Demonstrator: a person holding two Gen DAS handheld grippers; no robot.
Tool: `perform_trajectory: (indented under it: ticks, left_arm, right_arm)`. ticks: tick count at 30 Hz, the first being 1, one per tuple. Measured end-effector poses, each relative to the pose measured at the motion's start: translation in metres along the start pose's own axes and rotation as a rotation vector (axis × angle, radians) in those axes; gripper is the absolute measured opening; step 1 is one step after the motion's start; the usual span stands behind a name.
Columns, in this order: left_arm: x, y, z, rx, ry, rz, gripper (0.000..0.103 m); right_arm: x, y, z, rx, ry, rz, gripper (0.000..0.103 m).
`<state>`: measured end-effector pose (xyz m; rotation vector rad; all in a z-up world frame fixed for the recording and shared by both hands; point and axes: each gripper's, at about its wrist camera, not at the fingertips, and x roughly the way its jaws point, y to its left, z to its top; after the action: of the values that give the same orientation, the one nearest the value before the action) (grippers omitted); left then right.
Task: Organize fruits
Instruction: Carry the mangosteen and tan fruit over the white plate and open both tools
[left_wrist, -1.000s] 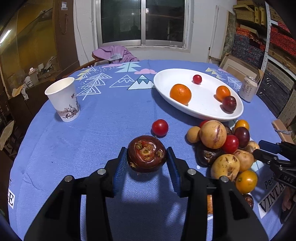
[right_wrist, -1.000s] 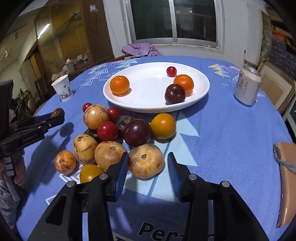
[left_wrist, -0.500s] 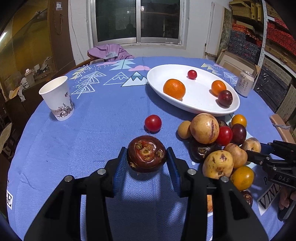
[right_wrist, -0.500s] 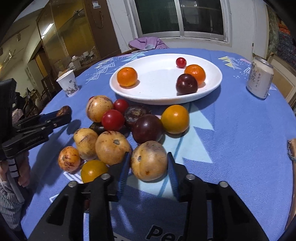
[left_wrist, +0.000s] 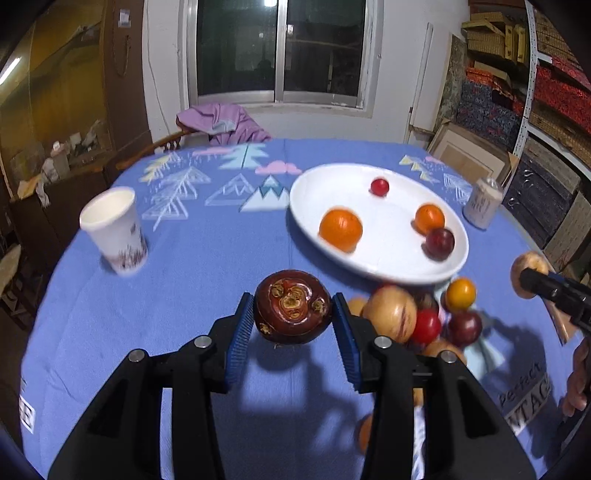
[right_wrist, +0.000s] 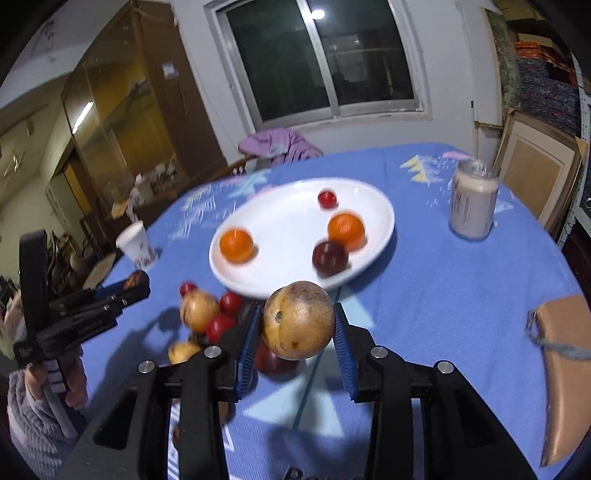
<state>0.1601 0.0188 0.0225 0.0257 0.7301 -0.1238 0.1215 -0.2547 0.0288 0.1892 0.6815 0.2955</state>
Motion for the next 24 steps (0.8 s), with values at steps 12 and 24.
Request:
perform_trajectory:
  ticks: [12, 24]
  left_arm:
    - [0.082, -0.039, 0.096, -0.028, 0.018, -0.018, 0.042]
    - [0.161, -0.034, 0.099, -0.044, 0.117, -0.060, 0.060]
  right_arm:
    - [0.094, 0.007, 0.085, 0.048, 0.065, 0.024, 0.039]
    - [0.151, 0.007, 0.071, -0.014, 0.182, -0.016, 0.041]
